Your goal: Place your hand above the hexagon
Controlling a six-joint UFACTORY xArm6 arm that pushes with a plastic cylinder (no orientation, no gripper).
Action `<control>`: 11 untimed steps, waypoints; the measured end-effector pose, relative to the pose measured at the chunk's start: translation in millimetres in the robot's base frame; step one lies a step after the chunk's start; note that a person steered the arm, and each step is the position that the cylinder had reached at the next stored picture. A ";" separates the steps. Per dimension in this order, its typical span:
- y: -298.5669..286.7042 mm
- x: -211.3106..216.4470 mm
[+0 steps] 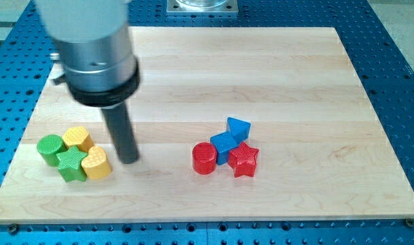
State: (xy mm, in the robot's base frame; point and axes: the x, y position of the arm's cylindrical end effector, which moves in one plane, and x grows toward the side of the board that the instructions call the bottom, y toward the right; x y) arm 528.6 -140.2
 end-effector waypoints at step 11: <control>-72.4 -106.4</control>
